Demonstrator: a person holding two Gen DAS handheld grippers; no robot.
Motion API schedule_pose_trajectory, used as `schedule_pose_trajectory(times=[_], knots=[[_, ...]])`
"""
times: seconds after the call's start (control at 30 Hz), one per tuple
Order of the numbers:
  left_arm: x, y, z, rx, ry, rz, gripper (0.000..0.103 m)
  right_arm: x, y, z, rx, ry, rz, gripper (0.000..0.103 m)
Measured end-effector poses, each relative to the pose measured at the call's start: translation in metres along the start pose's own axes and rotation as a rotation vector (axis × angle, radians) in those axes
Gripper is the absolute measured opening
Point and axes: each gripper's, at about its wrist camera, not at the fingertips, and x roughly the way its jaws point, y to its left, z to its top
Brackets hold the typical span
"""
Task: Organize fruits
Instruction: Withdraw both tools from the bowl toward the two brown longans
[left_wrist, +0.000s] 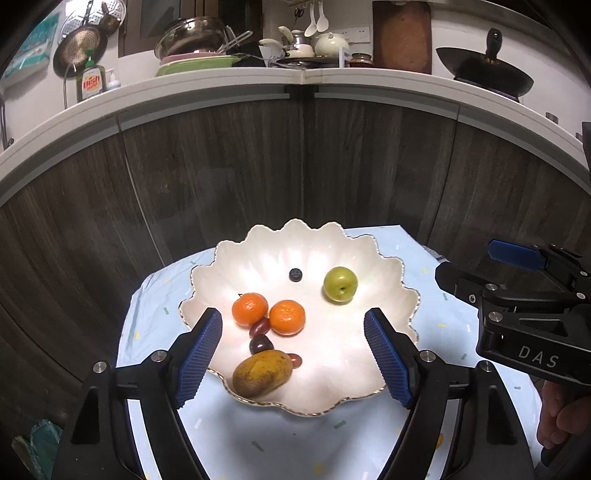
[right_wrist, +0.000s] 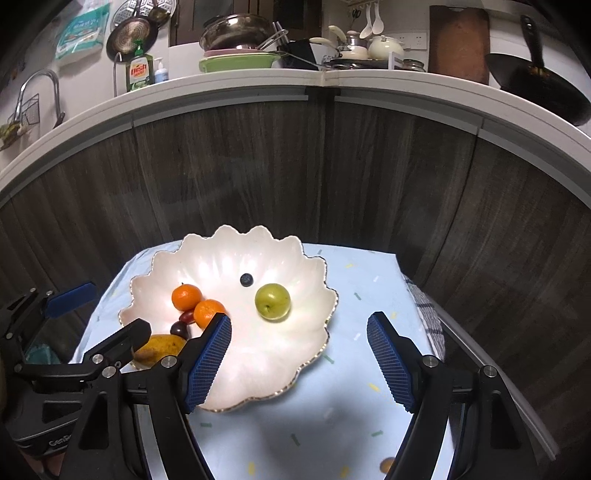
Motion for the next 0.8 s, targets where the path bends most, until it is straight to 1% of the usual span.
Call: schedule_pose_trajectory(times=[0.2,0.27,0.37,0.53,0.8], knots=[[-0.012,-0.012,-0.002,0.013,-0.009,-0.002,0.081,-0.016,-0.011,-0.007,0.015,-0.012,-0.01,0.077],[-0.016,-0.018,-0.004,0.015,-0.012,-0.002,0.085,-0.021,-0.014,-0.011,0.017,-0.015,-0.014,0.077],[-0.02,-0.025,-0.006,0.016,-0.015,-0.006,0.088,-0.029,-0.021,-0.017,0.022,-0.022,-0.028,0.082],[-0.025,-0.042,-0.012,0.031,-0.013,-0.016,0.089,-0.037,-0.037,-0.028,0.041,-0.019,-0.047,0.083],[-0.03,-0.063,-0.024,0.039,-0.005,-0.024,0.09,-0.046,-0.055,-0.045,0.034,-0.017,-0.076,0.083]])
